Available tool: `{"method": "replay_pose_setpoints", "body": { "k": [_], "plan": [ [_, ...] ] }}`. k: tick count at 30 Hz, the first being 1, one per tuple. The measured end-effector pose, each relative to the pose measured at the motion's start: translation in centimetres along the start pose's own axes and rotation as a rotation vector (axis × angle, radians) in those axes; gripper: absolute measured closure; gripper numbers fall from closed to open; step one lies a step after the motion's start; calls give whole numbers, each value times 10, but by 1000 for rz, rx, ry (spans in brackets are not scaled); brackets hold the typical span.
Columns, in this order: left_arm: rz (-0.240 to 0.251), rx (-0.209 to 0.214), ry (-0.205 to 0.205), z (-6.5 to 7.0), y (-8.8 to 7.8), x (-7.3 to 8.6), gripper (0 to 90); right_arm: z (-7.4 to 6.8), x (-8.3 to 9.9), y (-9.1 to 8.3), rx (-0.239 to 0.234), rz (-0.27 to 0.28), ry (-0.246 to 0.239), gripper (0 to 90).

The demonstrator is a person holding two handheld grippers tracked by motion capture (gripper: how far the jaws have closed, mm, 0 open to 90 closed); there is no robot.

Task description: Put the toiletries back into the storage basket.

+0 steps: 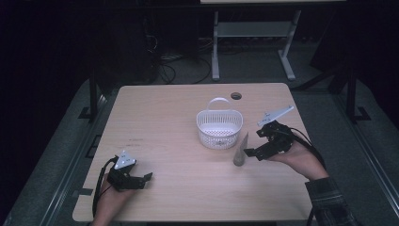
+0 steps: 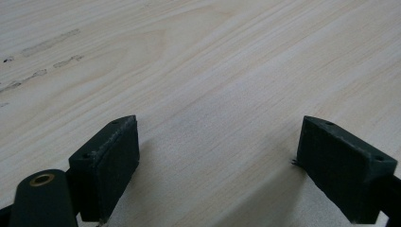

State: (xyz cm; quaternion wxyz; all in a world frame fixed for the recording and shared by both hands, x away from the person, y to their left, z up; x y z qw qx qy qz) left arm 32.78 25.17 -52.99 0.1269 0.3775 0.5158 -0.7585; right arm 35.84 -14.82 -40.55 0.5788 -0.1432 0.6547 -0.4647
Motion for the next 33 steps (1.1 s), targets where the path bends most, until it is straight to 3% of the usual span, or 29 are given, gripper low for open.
{"method": "replay_pose_setpoints", "body": {
  "k": [20, 29, 33],
  "plan": [
    [-1, 1, 3, 0, 0, 0, 132, -4, -22, 27, -33, -52, -40, 139],
    [-2, 1, 5, 0, 0, 0, 132, -2, -24, 31, -20, -66, -38, 280],
    [-2, 2, 5, 0, 0, 0, 132, -2, -24, 30, -19, -66, -37, 292]
  ]
}}
Point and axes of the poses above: each handheld gripper's, and its own axes: y roughly forward along the jaws, x roughly out of its underside, z roughly to its right, the point moved 8 cm from there along y, roughly forward along the jaws, and after that the axes turned 15 degrees about -y, right-handed, at the moved point
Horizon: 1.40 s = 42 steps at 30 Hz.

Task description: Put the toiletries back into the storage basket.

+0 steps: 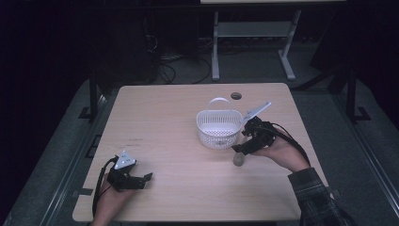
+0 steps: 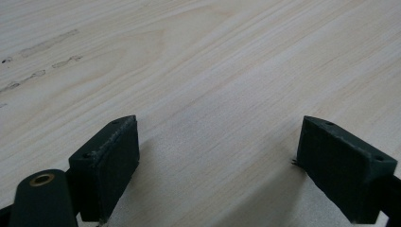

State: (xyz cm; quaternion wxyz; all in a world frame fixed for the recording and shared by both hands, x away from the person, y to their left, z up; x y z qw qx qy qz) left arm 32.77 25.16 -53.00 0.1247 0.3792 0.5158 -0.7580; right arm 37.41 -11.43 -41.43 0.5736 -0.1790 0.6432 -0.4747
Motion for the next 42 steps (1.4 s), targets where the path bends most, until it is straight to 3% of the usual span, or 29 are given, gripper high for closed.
{"method": "replay_pose_setpoints", "body": {
  "k": [19, 42],
  "plan": [
    [2, 0, -2, 0, 0, 0, 132, 1, -1, -4, 5, 6, -1, 300],
    [0, 1, -2, 0, 0, 0, 131, 11, -24, -32, 53, 19, -38, 300]
  ]
}}
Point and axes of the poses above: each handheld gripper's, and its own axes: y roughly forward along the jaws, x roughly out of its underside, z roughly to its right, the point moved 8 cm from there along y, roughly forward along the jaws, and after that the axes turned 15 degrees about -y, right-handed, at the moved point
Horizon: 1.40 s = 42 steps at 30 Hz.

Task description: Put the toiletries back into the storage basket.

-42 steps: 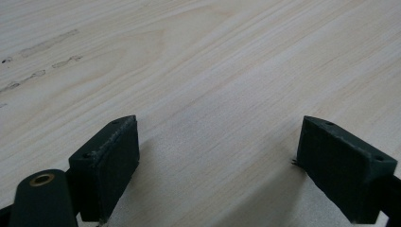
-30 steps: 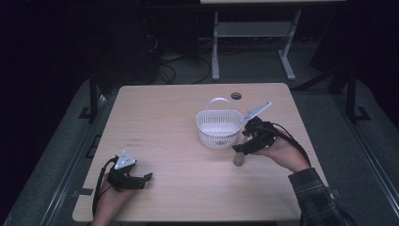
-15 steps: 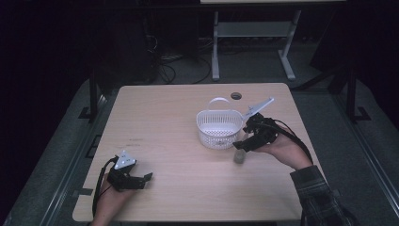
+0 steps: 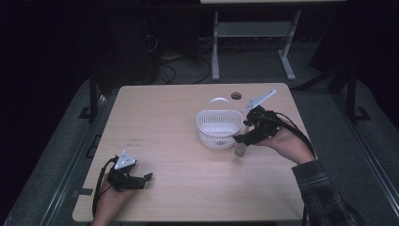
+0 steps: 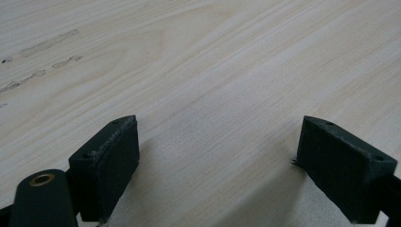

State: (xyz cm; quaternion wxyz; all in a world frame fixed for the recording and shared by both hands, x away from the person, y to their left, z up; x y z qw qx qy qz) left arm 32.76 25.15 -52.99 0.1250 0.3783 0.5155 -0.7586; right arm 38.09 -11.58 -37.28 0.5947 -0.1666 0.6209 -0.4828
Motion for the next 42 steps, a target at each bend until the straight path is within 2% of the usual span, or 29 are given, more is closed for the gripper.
{"method": "replay_pose_setpoints", "body": {
  "k": [22, 34, 42],
  "plan": [
    [0, 0, 0, 0, 0, 0, 132, 15, -24, -27, 32, 26, 0, 301],
    [-1, 0, 1, 0, 0, 0, 132, 22, -42, -45, 46, 43, -22, 300],
    [-1, 1, -2, 0, 0, 0, 132, 26, -50, -50, 45, 55, -24, 301]
  ]
}}
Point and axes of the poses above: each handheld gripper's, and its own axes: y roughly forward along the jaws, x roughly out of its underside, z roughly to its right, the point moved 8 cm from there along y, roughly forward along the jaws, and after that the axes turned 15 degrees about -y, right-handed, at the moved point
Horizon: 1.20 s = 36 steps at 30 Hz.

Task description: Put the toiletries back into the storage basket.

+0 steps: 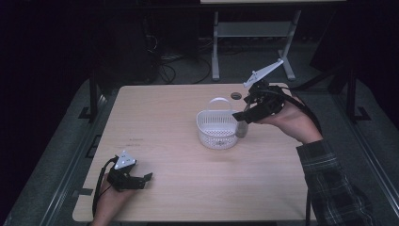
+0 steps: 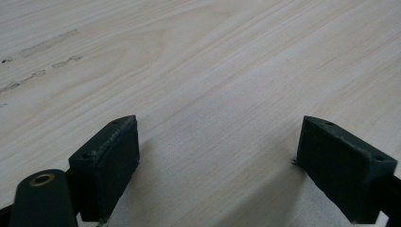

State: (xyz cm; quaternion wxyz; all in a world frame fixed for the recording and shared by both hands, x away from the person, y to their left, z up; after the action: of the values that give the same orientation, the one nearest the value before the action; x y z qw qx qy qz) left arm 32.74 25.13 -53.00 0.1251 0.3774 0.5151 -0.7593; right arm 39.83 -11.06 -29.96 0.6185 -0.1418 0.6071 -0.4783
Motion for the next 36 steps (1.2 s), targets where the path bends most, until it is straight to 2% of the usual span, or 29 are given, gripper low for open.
{"method": "replay_pose_setpoints", "body": {
  "k": [13, 23, 36],
  "plan": [
    [-3, -1, 5, 0, 0, 0, 132, 6, -17, 7, -15, 24, -2, 301],
    [-3, 0, 6, 0, 0, 0, 132, 11, -26, 18, -17, 23, -5, 301],
    [-2, 1, 3, 0, 0, 0, 132, 18, -21, 39, -22, 12, 16, 301]
  ]
}}
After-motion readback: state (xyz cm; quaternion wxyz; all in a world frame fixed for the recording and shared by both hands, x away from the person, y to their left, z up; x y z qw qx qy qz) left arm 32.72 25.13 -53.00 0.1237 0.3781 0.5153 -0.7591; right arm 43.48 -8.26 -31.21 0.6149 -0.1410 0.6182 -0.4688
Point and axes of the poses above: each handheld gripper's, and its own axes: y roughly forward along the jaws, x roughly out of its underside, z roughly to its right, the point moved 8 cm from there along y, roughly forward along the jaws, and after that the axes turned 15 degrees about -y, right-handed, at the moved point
